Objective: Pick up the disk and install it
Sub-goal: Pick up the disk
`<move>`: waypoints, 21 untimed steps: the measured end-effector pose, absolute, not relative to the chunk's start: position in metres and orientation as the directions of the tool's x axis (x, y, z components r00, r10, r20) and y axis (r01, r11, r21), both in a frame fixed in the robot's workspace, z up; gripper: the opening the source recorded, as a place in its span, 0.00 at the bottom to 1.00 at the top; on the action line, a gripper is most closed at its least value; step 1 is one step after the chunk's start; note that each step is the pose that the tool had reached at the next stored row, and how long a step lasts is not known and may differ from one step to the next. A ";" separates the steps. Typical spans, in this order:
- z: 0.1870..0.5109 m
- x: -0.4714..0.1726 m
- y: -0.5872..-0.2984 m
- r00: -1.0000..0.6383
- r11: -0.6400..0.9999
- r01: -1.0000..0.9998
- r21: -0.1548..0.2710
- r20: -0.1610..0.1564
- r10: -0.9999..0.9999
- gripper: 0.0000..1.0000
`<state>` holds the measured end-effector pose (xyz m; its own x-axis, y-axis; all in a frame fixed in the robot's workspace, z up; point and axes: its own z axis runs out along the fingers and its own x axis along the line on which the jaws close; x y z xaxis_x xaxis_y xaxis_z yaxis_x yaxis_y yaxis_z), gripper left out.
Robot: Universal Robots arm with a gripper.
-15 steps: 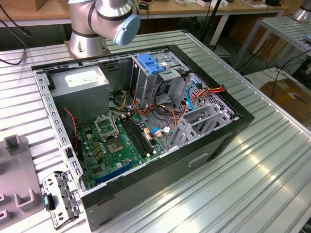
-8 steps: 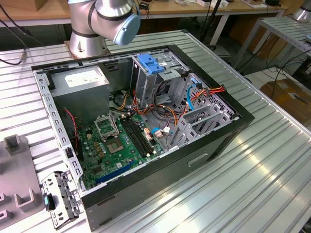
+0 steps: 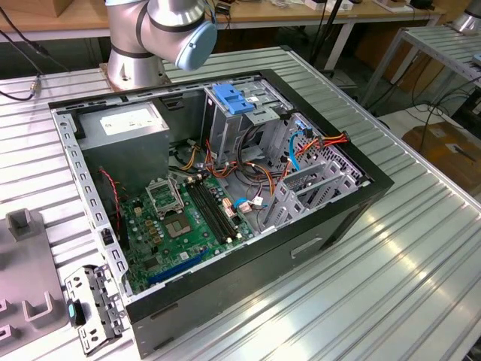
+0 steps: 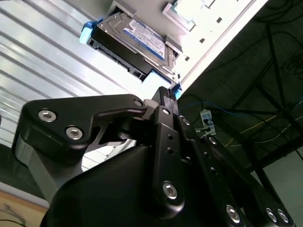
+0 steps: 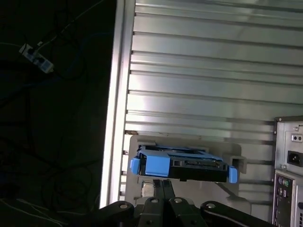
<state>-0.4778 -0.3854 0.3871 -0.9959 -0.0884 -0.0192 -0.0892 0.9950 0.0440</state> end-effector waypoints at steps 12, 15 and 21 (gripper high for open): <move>0.387 -0.478 -0.385 -0.964 0.963 -0.268 0.044 -0.019 -0.267 0.11; 0.387 -0.478 -0.385 -0.940 0.939 -0.341 0.044 -0.019 -0.341 0.11; 0.387 -0.478 -0.385 -0.873 0.871 -0.488 0.044 -0.019 -0.488 0.11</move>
<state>-0.4778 -0.3854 0.3871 -0.8726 -0.4881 -0.0192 -0.4884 0.8715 0.0439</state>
